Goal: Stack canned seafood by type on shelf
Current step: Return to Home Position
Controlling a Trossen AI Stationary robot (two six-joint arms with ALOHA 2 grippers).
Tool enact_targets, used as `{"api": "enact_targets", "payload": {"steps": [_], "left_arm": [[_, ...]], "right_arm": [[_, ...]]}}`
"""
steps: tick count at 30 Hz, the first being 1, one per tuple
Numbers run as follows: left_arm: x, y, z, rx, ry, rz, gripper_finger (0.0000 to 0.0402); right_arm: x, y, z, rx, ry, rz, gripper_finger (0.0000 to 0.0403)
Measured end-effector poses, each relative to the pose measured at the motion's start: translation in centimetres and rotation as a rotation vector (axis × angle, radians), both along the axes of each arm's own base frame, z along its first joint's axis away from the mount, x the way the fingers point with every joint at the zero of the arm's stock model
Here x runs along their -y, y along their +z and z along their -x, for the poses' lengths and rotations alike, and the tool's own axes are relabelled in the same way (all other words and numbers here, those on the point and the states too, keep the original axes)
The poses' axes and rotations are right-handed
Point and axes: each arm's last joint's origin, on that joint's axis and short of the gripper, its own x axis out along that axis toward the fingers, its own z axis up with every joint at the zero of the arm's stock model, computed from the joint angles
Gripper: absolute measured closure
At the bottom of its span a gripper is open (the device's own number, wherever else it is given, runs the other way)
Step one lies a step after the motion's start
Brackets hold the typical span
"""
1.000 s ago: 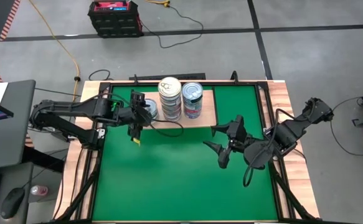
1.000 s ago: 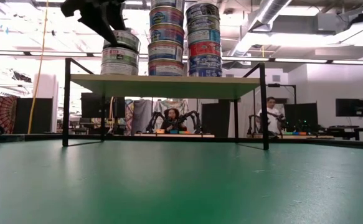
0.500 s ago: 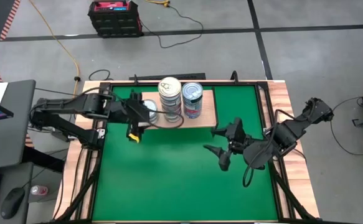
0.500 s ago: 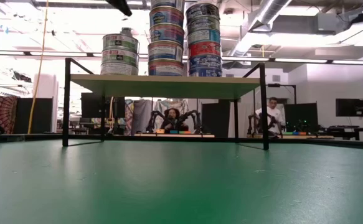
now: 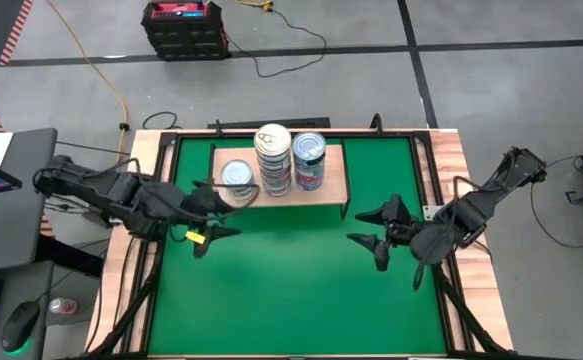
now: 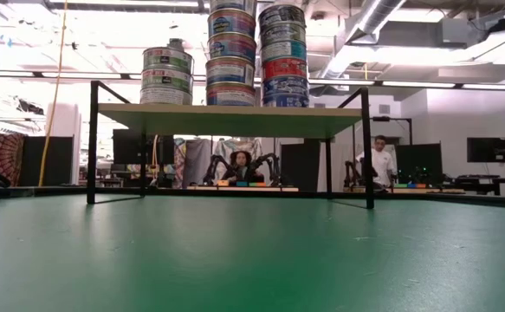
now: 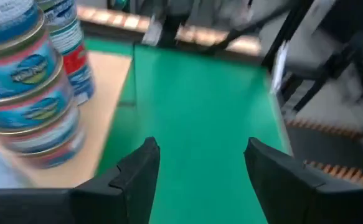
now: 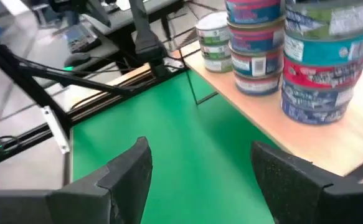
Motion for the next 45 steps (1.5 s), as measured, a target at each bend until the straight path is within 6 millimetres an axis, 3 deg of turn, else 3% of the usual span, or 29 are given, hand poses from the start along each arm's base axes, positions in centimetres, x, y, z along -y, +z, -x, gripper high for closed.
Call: {"api": "enact_targets", "payload": {"steps": [5, 10, 16, 23, 32, 45], "left_arm": [[0.6, -2.8, 0.6, 0.224, -0.038, 0.151, 0.0191], [0.0, -6.2, 1.1, 0.368, 0.010, 0.211, 0.0208], [-1.1, -8.8, 2.1, 0.489, 0.060, 0.261, 0.0233], [-1.5, -11.6, 3.0, 0.534, 0.101, 0.273, 0.0270], [-1.9, -13.9, 3.3, 0.627, 0.136, 0.282, 0.0321], [-4.3, -14.1, 5.9, 0.580, 0.224, 0.236, 0.0372]], "right_arm": [[1.8, -1.5, 2.2, 0.064, 0.053, -0.073, 0.0111], [4.0, -2.7, 4.4, 0.139, 0.034, -0.109, 0.0111], [5.9, -4.3, 6.3, 0.210, 0.000, -0.123, 0.0111], [6.5, -6.5, 7.1, 0.267, -0.053, -0.130, 0.0111], [7.5, -7.4, 8.8, 0.349, -0.066, -0.161, 0.0112], [9.9, -6.0, 12.3, 0.463, -0.143, -0.053, 0.0113]]}}
